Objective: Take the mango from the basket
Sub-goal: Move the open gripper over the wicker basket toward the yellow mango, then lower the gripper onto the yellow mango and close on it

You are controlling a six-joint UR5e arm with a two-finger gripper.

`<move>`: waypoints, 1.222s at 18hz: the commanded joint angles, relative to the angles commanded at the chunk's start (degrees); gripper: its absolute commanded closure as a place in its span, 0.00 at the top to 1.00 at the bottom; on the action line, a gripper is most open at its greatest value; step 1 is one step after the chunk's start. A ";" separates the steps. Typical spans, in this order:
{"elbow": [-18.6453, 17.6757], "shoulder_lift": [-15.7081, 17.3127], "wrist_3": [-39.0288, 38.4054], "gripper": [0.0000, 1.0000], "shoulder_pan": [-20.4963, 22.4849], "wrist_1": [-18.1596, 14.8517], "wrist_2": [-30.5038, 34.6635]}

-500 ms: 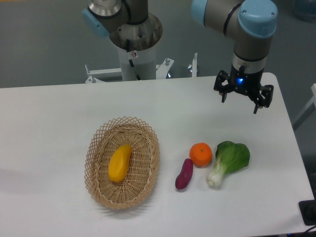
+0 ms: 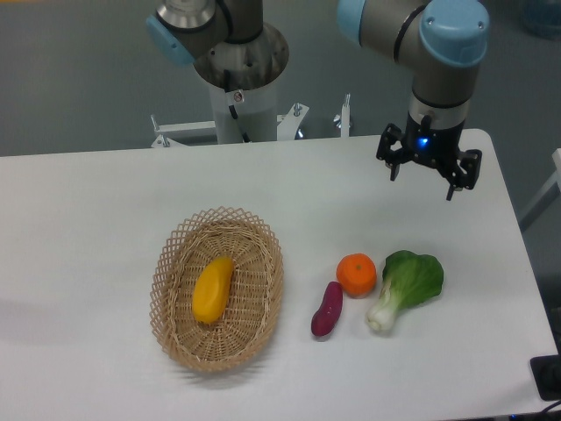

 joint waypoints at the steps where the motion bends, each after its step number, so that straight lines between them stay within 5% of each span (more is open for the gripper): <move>1: -0.62 0.44 -2.10 1.00 -0.18 0.00 -0.17; 7: -3.43 1.68 -18.62 1.00 -9.04 0.35 -3.34; 10: -4.05 0.81 -28.28 1.00 -14.92 3.15 -3.43; 15: -5.45 -5.34 -38.67 1.00 -23.46 12.64 -3.16; 22: -5.46 -11.67 -39.21 1.00 -29.00 14.94 -1.67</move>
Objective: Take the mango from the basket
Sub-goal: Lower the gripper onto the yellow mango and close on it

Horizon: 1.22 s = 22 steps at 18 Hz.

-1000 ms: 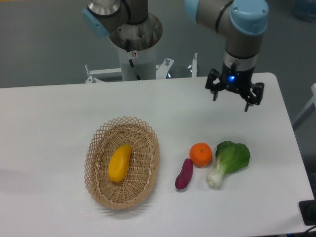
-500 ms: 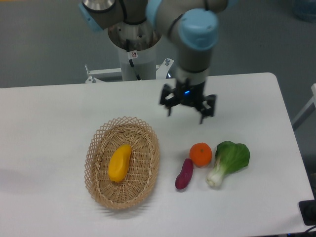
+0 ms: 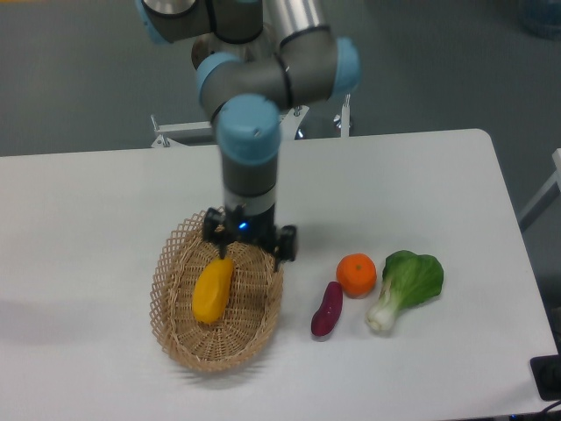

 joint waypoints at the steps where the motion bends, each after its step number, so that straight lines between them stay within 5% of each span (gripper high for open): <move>1: -0.09 -0.88 -0.09 1.00 -0.44 1.05 0.35; 20: -0.26 -6.07 -1.32 1.00 -4.14 3.96 3.69; 22: -0.26 -6.33 -1.23 0.76 -4.22 3.96 3.69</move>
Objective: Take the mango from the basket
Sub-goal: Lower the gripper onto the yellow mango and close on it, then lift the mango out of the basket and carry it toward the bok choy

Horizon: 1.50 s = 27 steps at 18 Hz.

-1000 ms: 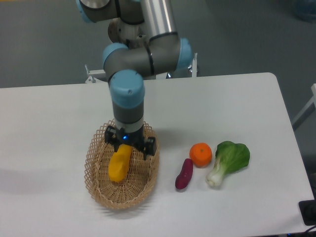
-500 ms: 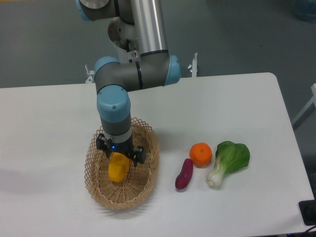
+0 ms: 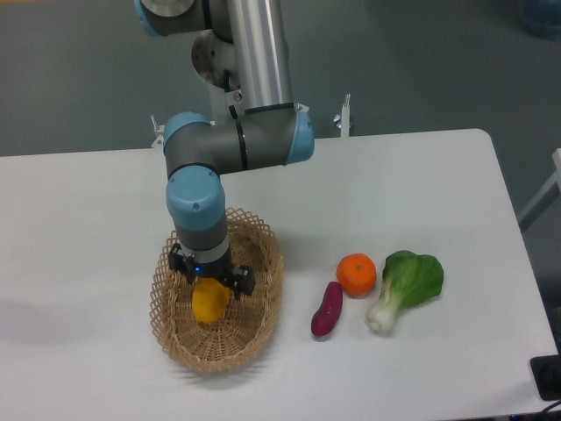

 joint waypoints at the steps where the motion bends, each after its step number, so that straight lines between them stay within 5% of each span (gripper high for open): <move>1: 0.00 0.00 0.09 0.64 0.00 0.00 -0.09; 3: 0.09 0.26 0.44 0.48 0.00 0.00 -0.09; 5: 0.09 0.26 0.53 0.43 0.00 0.00 -0.09; 11: 0.96 1.92 1.76 0.43 0.17 -0.17 -0.52; 16: 3.25 5.97 6.23 0.43 4.65 -1.76 -0.53; 22: 8.78 7.47 11.95 0.43 13.61 -7.90 -1.23; 27: 14.41 7.73 20.90 0.43 21.08 -16.77 -2.72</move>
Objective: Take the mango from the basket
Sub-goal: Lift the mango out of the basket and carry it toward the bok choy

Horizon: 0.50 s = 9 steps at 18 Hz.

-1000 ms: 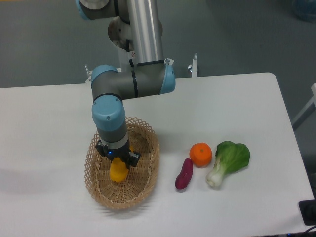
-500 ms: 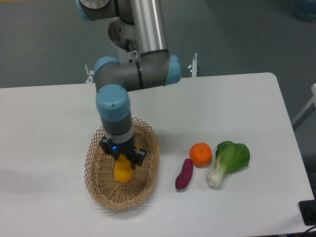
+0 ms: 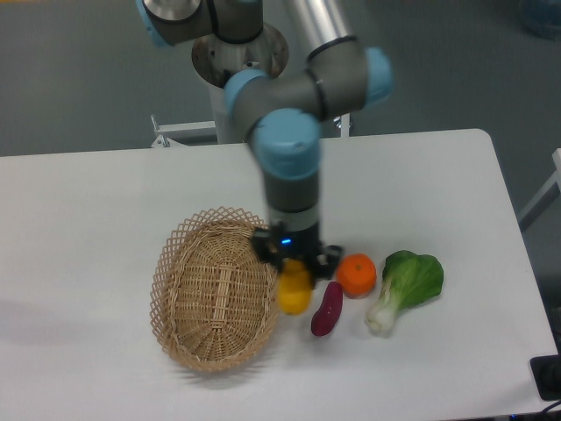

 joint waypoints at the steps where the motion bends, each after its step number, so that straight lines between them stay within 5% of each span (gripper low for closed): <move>1: 0.44 0.00 1.32 0.43 1.23 -1.23 -0.44; 9: 0.80 3.25 20.38 0.43 10.82 -7.39 -1.14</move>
